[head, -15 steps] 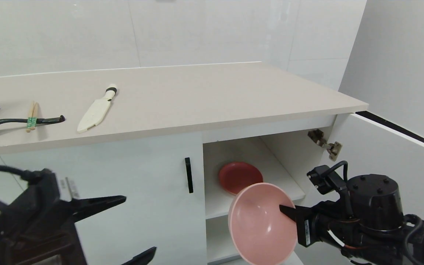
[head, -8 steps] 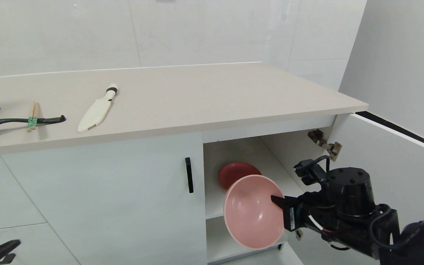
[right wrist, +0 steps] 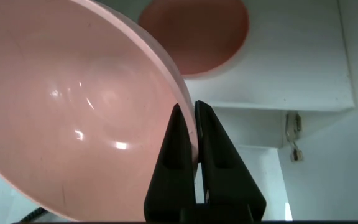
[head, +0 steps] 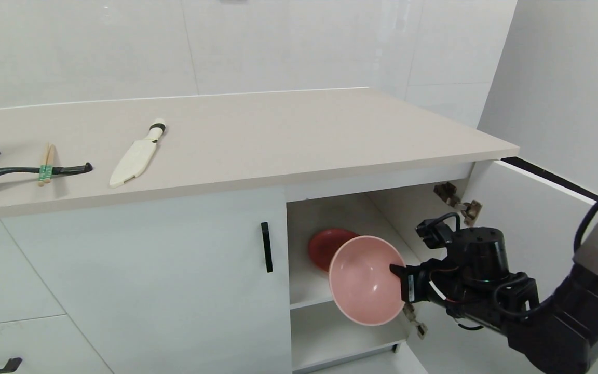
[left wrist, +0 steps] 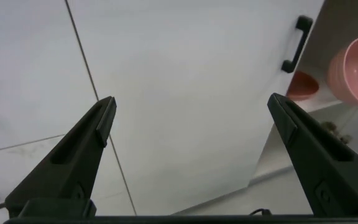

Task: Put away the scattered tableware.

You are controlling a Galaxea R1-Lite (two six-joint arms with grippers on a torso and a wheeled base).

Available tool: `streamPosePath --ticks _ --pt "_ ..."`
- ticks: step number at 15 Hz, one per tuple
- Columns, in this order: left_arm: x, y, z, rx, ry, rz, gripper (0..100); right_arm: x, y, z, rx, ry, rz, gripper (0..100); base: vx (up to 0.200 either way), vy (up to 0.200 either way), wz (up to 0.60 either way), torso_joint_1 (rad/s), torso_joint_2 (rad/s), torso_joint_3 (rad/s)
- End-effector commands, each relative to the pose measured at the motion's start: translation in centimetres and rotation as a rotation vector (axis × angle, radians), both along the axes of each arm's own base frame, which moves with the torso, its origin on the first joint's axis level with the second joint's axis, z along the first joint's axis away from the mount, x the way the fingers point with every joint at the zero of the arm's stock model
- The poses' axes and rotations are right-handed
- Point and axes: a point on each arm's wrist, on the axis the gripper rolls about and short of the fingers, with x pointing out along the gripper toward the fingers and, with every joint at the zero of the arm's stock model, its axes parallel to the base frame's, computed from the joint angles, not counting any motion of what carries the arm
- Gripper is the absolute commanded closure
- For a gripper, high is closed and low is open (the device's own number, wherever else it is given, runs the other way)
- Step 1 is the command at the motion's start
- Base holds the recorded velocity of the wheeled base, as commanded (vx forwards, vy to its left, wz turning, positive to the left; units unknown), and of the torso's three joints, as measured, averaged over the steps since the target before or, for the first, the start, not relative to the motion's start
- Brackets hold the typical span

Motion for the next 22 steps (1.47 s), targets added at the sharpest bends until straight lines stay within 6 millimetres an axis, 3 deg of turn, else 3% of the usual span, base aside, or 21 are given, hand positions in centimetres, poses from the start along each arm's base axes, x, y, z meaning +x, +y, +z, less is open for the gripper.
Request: streamPosePath --ticks 1,2,6,9,15,18,22 --pt "0.4 -0.2 -1.9 0.020 0.071 0.061 0 1.9 0.3 -3.7 -0.005 0.020 -0.009 100 0.000 0.000 0.00 0.000 0.00 0.000" --pt "0.3 -0.2 -3.1 0.011 0.069 0.074 0 2.6 0.3 -4.3 0.008 -0.006 -0.017 100 0.000 0.000 0.00 0.000 0.00 0.000" --pt "0.5 -0.4 -3.2 0.011 0.035 0.079 0 6.5 0.1 -4.6 0.061 -0.097 -0.035 100 0.000 0.000 0.00 0.000 0.00 0.000" --pt "0.5 -0.4 -3.1 0.012 0.031 0.084 0 9.3 -0.4 -6.5 0.054 -0.087 -0.076 100 0.000 0.000 0.00 0.000 0.00 0.000" --pt "0.5 -0.4 -3.1 0.010 0.032 0.101 0 15.0 1.4 -6.8 0.063 -0.110 -0.079 100 0.000 0.000 0.00 0.000 0.00 0.000" --pt "0.5 -0.4 -3.1 0.010 0.031 0.116 0 16.2 1.7 -7.5 0.046 -0.069 -0.081 100 0.000 0.000 0.00 0.000 0.00 0.000" --pt "0.4 -0.4 -3.2 0.010 0.023 0.139 0 16.5 1.8 -7.8 0.042 -0.022 -0.064 100 0.000 0.000 0.00 0.000 0.00 0.000"
